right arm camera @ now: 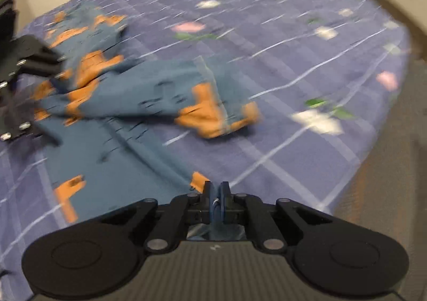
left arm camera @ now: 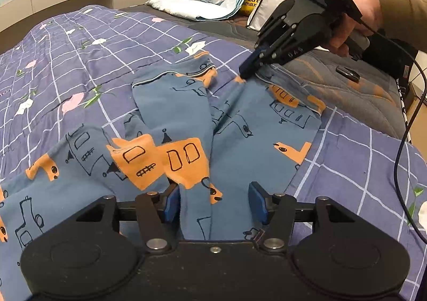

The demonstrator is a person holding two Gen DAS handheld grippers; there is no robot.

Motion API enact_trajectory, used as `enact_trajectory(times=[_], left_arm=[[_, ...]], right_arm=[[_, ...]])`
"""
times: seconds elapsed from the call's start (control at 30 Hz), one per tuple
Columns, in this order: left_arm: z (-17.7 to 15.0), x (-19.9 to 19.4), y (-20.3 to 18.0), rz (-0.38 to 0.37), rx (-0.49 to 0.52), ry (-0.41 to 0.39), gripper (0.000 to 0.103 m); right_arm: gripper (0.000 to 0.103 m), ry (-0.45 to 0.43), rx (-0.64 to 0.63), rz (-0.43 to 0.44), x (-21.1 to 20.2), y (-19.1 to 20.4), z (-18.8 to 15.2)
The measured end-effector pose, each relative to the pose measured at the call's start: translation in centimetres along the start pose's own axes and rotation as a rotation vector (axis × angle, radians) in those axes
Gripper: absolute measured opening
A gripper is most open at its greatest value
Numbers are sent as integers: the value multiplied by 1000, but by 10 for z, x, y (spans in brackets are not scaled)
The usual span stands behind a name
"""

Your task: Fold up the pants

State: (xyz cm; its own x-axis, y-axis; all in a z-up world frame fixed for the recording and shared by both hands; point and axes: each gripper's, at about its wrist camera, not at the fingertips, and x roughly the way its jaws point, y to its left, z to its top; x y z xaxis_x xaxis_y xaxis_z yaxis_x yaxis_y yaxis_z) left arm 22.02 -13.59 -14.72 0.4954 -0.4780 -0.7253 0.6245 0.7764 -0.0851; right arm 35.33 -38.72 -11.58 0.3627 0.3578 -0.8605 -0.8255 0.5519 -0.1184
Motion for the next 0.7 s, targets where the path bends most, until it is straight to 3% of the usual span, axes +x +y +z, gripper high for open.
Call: enact_trajectory(times=[0.07, 0.2, 0.27, 0.3, 0.37, 0.47, 0.57, 0.7], left_arm=[[-1, -1, 0, 0, -7, -4, 57], [-2, -2, -1, -5, 3, -6, 60], [-3, -2, -1, -9, 14, -9, 62], [-4, -1, -2, -10, 17, -13, 62], [-6, -1, -1, -13, 9, -19, 62], [-7, -2, 1, -20, -7, -28, 62], [-7, -2, 3, -29, -19, -31, 62], [-8, -1, 4, -41, -23, -32, 65]], right_arm=[[5, -36, 53, -8, -4, -5, -5], [12, -7, 92, 38, 2, 1, -7], [35, -104, 149, 74, -15, -5, 4], [54, -146, 171, 83, -21, -8, 11], [53, -203, 176, 81, -22, -12, 36], [39, -190, 113, 83, -3, -13, 80], [33, -127, 50, 88, 27, -10, 115], [27, 19, -7, 68, 71, -4, 133]])
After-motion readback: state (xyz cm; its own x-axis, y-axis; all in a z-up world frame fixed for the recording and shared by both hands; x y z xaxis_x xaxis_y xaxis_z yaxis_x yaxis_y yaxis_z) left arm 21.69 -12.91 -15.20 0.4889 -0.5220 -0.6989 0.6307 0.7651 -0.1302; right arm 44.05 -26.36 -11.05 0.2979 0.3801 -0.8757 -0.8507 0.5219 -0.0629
